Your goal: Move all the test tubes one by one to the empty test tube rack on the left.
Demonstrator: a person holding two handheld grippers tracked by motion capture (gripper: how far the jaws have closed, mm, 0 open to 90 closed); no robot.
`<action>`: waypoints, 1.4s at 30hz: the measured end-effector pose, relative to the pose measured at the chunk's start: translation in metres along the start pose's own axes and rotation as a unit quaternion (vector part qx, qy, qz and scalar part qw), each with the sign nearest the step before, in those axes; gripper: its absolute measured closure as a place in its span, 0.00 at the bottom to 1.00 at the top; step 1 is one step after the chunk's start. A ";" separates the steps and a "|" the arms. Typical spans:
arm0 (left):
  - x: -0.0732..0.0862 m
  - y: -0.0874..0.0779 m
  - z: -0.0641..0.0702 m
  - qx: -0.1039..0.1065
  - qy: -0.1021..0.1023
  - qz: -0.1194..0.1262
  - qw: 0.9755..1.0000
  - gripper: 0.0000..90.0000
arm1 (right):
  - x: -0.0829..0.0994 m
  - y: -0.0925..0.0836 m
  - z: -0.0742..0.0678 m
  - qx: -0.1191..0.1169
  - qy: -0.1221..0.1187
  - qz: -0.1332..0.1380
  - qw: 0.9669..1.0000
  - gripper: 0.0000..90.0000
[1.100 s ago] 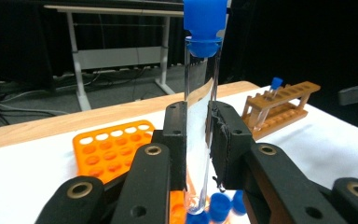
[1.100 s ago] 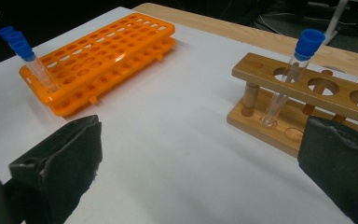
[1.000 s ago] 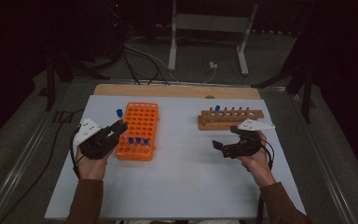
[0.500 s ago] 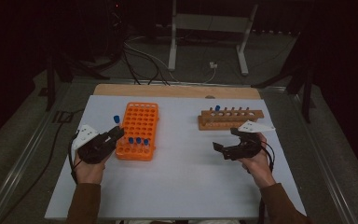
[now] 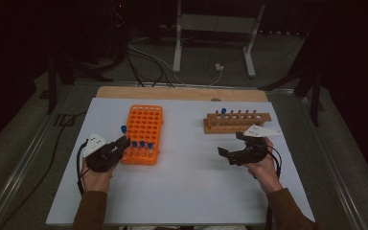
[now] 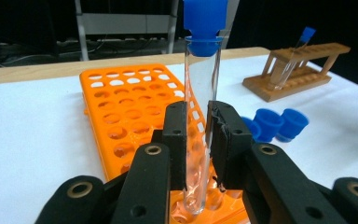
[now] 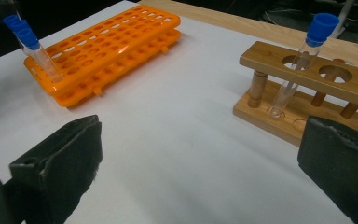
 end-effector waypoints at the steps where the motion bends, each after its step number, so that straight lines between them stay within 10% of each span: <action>1: 0.001 0.001 0.000 -0.001 0.000 -0.002 1.000 0.87 | 0.000 0.000 0.000 0.000 0.000 0.000 1.000 0.00; 17: 0.016 0.006 -0.003 -0.006 0.002 -0.030 1.000 0.87 | 0.002 0.003 -0.003 -0.006 -0.004 -0.005 1.000 0.00; 28: 0.028 0.015 0.003 -0.033 0.035 -0.100 0.994 0.87 | 0.003 0.002 -0.002 -0.007 -0.004 -0.006 1.000 0.00; 42: 0.034 0.018 0.005 -0.042 0.043 -0.118 0.991 0.87 | 0.004 0.006 -0.004 -0.011 -0.007 -0.013 1.000 0.00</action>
Point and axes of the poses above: each handheld gripper's, and its own axes: y roughly forward along the jaws, x roughly out of its underside, z roughly to its right, the point moved 5 cm from there along y, roughly forward along the jaws, and after that the axes turned 7 degrees about -z, right-handed, at the moved point
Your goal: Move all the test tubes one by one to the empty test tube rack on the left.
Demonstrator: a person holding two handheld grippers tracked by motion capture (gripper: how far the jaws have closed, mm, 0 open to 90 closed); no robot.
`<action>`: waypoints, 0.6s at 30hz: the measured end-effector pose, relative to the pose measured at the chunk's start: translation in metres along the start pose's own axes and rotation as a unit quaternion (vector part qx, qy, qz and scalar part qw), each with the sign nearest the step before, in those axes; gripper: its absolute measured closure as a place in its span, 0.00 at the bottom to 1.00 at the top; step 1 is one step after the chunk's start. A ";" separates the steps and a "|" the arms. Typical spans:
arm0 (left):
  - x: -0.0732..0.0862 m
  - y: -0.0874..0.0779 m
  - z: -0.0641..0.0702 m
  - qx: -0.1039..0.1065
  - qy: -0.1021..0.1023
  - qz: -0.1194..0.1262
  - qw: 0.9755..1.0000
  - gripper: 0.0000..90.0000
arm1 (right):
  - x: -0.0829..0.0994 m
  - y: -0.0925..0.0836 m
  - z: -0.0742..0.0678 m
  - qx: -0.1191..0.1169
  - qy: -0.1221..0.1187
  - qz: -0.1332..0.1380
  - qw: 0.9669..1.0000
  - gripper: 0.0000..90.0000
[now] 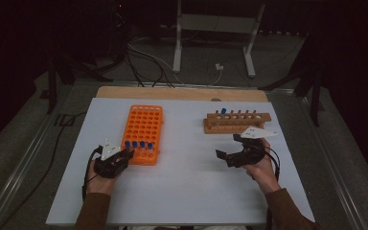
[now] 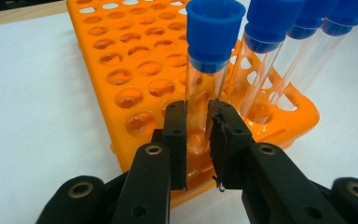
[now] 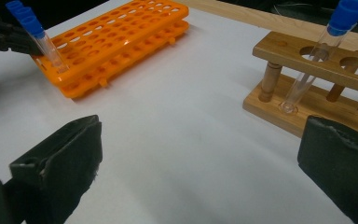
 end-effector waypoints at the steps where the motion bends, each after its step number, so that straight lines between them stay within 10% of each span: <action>1: 0.000 0.000 0.000 0.000 -0.001 0.000 1.000 0.87 | 0.000 0.000 0.000 0.000 0.000 0.000 1.000 0.00; 18: 0.000 -0.013 -0.001 0.034 -0.042 0.027 0.998 0.62 | -0.008 -0.006 0.006 0.009 0.004 0.014 1.000 0.00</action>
Point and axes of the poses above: each handheld gripper's, and its own axes: y roughly forward along the jaws, x roughly out of its underside, z roughly to its right, the point moved 5 cm from there along y, roughly forward along the jaws, and after that the axes turned 7 degrees about -z, right-handed, at the moved point
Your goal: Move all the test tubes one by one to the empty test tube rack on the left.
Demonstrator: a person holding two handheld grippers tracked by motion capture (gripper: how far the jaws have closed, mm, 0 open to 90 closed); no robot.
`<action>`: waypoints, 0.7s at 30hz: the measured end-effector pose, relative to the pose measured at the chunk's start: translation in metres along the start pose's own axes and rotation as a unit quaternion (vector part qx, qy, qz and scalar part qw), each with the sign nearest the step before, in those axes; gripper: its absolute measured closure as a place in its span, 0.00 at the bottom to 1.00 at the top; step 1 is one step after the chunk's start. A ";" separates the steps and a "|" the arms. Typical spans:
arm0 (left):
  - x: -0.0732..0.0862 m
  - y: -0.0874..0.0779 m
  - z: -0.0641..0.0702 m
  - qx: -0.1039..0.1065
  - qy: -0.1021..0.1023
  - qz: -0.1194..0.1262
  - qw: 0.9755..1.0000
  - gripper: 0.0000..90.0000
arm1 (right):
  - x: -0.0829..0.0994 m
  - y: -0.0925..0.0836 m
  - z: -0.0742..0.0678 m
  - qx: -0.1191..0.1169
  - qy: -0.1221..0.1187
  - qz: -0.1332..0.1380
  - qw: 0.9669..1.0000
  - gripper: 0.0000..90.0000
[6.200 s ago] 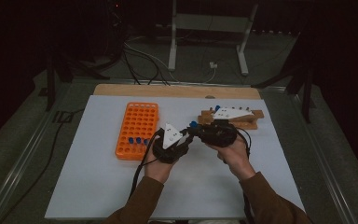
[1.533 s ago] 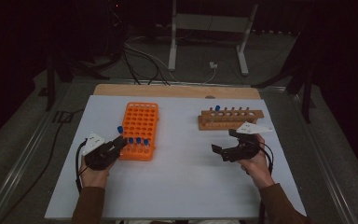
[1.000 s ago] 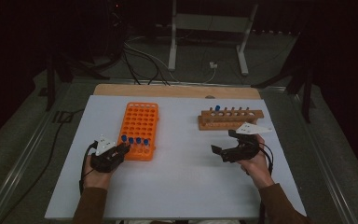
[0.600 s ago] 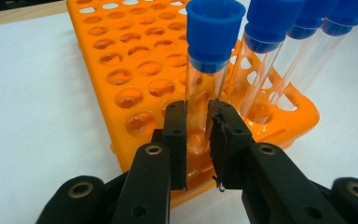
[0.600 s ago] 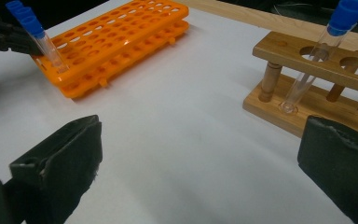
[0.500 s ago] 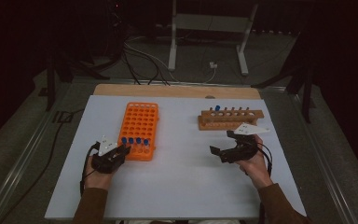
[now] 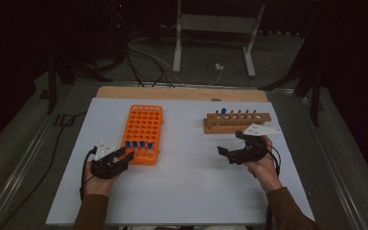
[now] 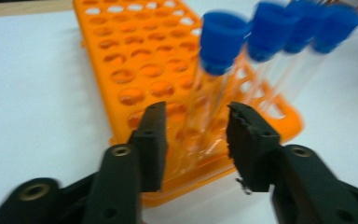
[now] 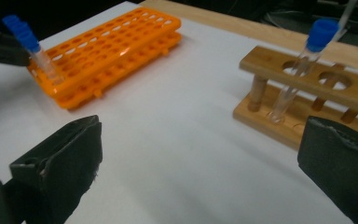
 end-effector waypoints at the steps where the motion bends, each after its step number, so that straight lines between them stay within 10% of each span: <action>1: 0.000 -0.002 0.000 0.005 0.001 0.002 1.000 0.61 | -0.002 -0.001 0.001 0.002 0.001 0.002 1.000 0.00; 21: -0.009 -0.021 0.005 0.003 -0.022 0.059 0.998 0.01 | -0.039 0.024 0.035 0.037 0.028 0.006 0.999 0.01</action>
Point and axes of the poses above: each handheld gripper's, and its own axes: y roughly forward along the jaws, x roughly out of its underside, z roughly to its right, the point moved 5 cm from there along y, roughly forward along the jaws, and after that the axes turned 7 degrees about -z, right-handed, at the moved point
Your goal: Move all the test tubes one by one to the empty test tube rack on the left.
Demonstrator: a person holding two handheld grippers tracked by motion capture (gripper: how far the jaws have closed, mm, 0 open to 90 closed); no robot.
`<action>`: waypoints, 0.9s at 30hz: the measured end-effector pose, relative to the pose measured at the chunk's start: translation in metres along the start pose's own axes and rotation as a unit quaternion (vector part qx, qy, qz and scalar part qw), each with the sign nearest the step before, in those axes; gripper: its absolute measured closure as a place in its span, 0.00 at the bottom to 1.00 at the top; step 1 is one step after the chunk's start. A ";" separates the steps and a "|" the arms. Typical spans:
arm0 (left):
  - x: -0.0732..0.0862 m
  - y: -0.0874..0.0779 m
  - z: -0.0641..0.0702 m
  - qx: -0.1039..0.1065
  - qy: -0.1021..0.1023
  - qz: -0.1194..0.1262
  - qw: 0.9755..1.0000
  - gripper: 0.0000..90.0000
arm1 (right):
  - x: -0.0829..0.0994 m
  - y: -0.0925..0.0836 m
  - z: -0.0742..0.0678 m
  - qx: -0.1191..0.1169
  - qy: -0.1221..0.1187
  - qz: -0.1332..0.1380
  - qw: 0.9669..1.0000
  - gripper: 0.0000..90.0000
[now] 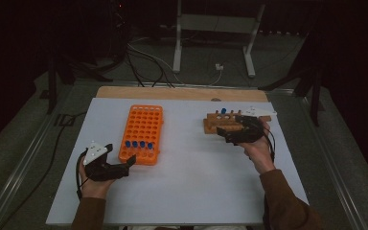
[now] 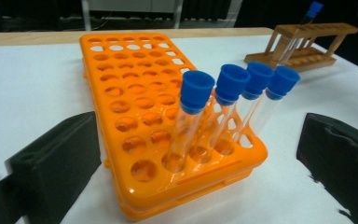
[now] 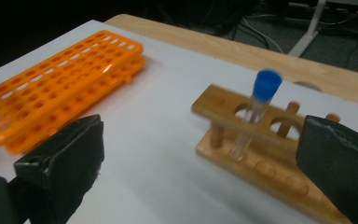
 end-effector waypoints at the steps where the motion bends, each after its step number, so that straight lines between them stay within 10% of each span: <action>1: -0.001 0.000 0.000 -0.002 0.000 0.003 1.000 0.00 | -0.003 0.002 0.001 0.003 -0.003 0.001 1.000 0.01; 7: -0.001 0.000 0.001 0.005 0.000 0.005 1.000 0.01 | -0.014 0.021 0.009 0.025 -0.007 -0.012 1.000 0.09; 17: 0.001 0.004 0.001 0.000 0.000 -0.004 1.000 0.01 | -0.010 0.056 0.032 0.080 0.004 -0.025 0.996 0.50; 27: 0.003 0.007 0.001 -0.003 0.001 -0.012 1.000 0.01 | -0.012 0.065 0.030 0.085 0.002 -0.006 0.996 0.77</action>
Point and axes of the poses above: each handheld gripper's, and its own axes: y roughly forward along the jaws, x roughly out of its underside, z roughly to its right, the point moved 5 cm from there along y, roughly forward along the jaws, and after that the axes turned 7 degrees about -z, right-handed, at the moved point
